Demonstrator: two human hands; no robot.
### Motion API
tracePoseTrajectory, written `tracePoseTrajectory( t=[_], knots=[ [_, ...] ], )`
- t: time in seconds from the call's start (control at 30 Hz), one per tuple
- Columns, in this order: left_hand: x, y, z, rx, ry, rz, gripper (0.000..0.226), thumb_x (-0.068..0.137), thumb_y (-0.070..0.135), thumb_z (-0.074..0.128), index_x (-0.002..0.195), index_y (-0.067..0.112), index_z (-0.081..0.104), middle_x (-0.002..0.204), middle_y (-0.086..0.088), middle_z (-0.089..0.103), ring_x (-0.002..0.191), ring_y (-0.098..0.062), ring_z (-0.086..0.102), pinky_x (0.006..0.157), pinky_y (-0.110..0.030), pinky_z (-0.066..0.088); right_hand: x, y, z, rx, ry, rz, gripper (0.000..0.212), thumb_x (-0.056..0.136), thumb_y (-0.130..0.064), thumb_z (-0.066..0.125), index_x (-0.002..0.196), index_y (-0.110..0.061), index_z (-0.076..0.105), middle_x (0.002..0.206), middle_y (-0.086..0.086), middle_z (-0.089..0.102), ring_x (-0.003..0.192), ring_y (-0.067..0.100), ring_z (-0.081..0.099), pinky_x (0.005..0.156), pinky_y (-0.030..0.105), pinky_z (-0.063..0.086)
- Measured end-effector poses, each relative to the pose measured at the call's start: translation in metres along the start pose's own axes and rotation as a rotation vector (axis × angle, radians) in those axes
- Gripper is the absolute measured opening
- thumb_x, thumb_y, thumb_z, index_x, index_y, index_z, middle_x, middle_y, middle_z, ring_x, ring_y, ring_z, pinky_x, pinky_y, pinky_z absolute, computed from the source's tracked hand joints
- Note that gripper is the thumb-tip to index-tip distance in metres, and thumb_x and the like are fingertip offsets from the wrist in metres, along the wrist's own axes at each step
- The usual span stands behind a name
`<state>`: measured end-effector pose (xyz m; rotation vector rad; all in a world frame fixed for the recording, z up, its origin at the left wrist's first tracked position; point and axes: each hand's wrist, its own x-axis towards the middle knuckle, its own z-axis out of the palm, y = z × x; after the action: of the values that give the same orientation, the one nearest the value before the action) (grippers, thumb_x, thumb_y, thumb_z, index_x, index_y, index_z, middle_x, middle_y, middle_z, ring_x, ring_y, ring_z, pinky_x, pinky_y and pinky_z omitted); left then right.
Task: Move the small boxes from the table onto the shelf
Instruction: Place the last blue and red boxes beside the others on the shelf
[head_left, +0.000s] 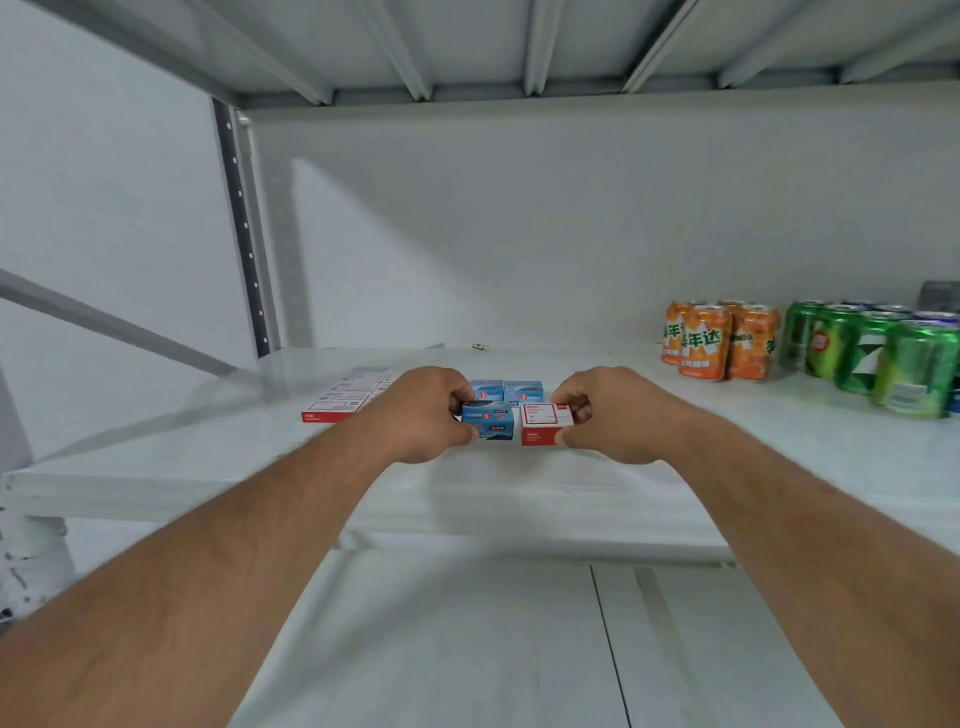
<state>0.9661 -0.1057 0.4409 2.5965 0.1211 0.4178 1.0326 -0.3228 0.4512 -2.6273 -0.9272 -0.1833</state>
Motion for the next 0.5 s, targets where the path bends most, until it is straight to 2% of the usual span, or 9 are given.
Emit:
tracePoseTrajectory(
  t=[0.17, 0.4, 0.5],
  knots=[
    [0.025, -0.005, 0.003, 0.062, -0.021, -0.033, 0.034, 0.078, 0.018, 0.077, 0.110, 0.022, 0.065, 0.108, 0.003, 0.070, 0.095, -0.016, 0.066, 0.088, -0.031, 0.053, 0.029, 0.015, 0.004, 0.020, 0.005, -0.010, 0.029, 0.082, -0.026, 0.076, 0.110, -0.021, 0.072, 0.107, -0.003, 0.071, 0.094, 0.017, 0.067, 0.087, 0.039, 0.057],
    [0.048, -0.015, 0.005, 0.098, -0.043, -0.025, 0.040, 0.079, 0.021, 0.075, 0.117, 0.020, 0.065, 0.111, 0.003, 0.066, 0.089, -0.012, 0.061, 0.077, -0.021, 0.045, 0.058, 0.015, 0.014, -0.007, -0.026, -0.001, 0.034, 0.082, -0.028, 0.075, 0.114, -0.020, 0.068, 0.108, -0.002, 0.068, 0.095, 0.017, 0.065, 0.086, 0.034, 0.056],
    [0.054, -0.019, 0.007, 0.124, -0.064, -0.017, 0.041, 0.079, 0.024, 0.075, 0.118, 0.020, 0.065, 0.111, 0.003, 0.065, 0.091, -0.014, 0.062, 0.077, -0.021, 0.047, 0.067, 0.014, 0.020, -0.026, -0.038, 0.008, 0.033, 0.083, -0.030, 0.074, 0.115, -0.022, 0.068, 0.108, -0.003, 0.067, 0.094, 0.017, 0.064, 0.083, 0.031, 0.055]
  ],
)
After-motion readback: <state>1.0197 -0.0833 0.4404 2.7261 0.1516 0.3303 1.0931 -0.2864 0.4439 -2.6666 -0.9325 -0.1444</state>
